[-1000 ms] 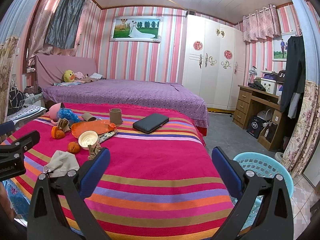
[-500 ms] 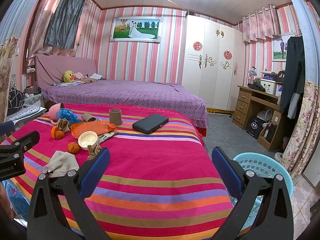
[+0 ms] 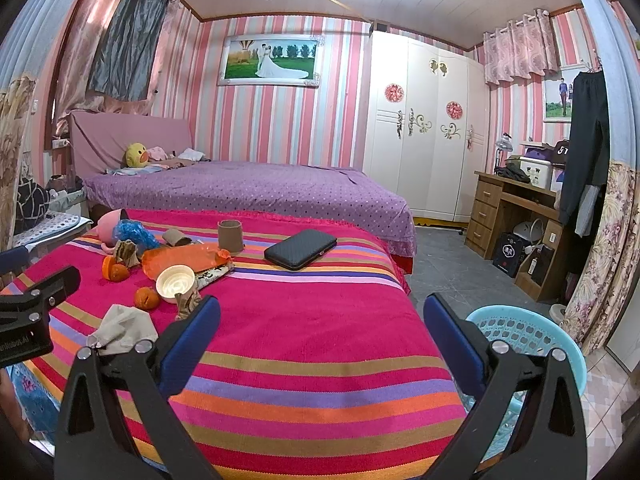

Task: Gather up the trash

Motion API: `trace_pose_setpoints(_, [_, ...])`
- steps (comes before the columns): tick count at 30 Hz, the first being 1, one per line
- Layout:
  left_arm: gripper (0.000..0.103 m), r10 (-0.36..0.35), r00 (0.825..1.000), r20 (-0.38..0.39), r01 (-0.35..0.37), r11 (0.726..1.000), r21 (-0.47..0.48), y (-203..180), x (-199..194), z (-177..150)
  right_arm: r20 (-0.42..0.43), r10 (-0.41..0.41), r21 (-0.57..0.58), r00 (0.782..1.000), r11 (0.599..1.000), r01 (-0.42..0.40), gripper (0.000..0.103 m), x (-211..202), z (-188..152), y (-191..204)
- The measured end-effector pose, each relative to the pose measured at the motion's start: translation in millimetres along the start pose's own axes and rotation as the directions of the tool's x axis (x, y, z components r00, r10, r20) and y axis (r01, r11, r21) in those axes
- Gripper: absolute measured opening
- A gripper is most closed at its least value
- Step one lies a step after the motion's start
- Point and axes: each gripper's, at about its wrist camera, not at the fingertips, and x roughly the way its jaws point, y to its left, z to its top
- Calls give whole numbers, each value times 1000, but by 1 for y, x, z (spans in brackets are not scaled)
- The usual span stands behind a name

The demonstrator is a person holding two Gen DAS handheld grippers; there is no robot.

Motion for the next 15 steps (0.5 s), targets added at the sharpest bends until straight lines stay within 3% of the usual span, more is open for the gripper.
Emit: trace_pose_setpoints(15, [98, 0, 1000, -7, 0, 1000, -2, 0, 3, 0, -2, -2, 20, 1000, 1000, 2, 99, -2, 8, -10])
